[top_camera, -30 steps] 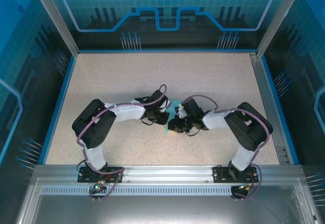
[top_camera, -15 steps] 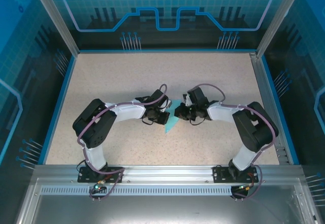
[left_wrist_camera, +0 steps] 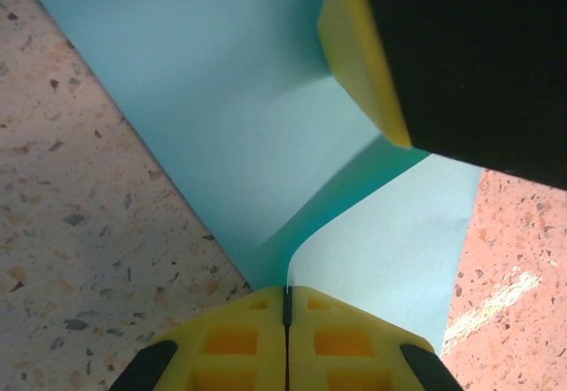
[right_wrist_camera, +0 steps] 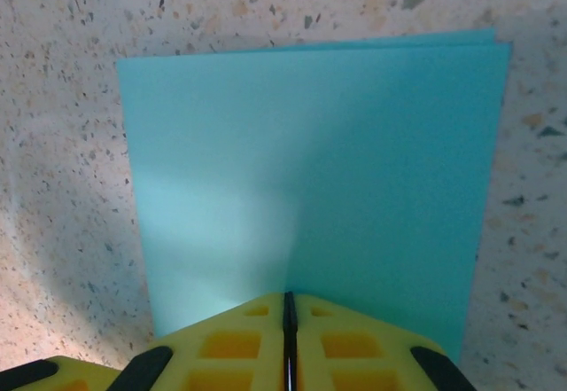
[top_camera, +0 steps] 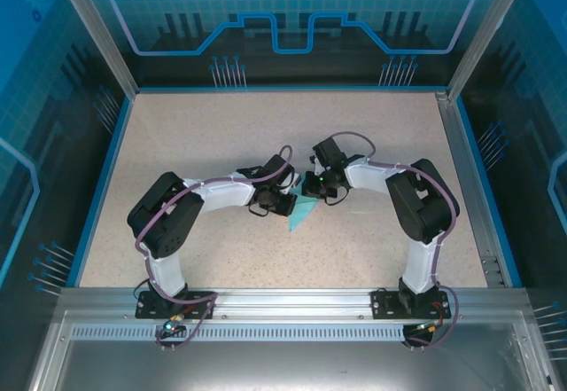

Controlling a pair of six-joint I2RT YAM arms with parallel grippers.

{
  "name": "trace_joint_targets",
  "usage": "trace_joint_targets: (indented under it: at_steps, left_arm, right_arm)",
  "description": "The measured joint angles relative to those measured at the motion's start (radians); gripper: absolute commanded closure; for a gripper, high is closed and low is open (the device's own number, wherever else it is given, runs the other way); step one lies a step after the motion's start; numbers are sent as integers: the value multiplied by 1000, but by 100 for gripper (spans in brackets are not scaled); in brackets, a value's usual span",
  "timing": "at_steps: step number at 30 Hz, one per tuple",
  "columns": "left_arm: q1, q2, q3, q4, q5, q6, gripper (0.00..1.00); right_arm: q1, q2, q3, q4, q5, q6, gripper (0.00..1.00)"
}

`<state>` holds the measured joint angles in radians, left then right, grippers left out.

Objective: Fold a paper plane with a square sheet of paper (pick it up from the middle)
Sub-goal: Third fold the triangle at the center of the table.

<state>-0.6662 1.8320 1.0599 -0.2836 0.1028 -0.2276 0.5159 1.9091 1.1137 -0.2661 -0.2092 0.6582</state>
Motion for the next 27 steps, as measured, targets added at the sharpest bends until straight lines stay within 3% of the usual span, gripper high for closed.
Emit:
trace_joint_targets:
  at_steps: [27]
  left_arm:
    - [2,22,20,-16,-25,2,93]
  right_arm:
    - [1,-12,15,-45,-14,-31,87]
